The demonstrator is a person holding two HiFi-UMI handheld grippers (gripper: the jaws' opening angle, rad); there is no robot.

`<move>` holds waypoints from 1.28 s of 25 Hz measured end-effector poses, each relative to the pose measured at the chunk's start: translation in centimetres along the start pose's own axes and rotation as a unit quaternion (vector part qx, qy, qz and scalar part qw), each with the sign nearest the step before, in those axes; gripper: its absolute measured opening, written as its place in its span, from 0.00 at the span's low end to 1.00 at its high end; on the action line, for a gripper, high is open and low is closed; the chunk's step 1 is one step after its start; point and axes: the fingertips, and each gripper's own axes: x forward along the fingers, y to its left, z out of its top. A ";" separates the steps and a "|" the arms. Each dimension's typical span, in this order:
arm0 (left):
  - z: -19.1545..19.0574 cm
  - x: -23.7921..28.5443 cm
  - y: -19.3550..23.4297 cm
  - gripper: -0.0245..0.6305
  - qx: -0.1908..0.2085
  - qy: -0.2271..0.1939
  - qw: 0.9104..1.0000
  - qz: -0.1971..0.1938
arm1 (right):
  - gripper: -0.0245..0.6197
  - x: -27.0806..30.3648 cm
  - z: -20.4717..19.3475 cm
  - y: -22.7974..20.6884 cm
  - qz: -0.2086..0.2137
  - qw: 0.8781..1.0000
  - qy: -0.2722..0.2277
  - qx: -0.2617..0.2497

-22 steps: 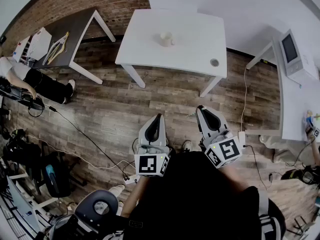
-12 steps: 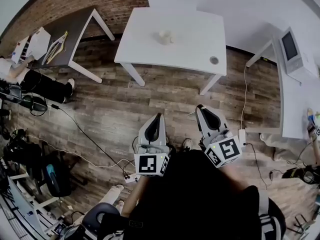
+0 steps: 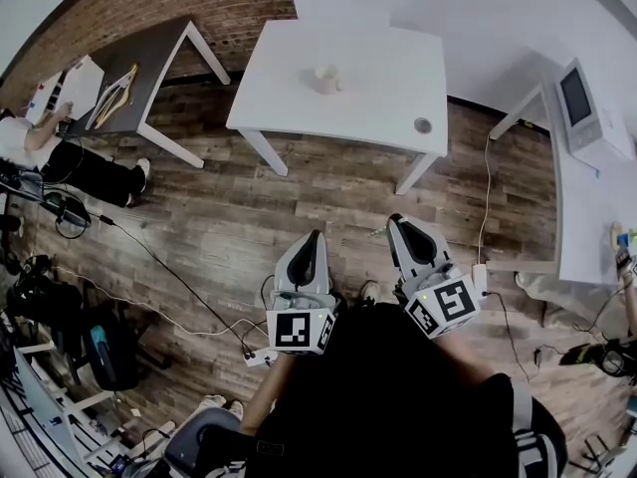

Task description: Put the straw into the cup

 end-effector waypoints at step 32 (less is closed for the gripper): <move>0.4 14.1 8.0 0.04 -0.011 0.010 1.000 -0.022 | 0.07 14.7 1.1 -7.0 -0.018 1.000 0.008 -0.007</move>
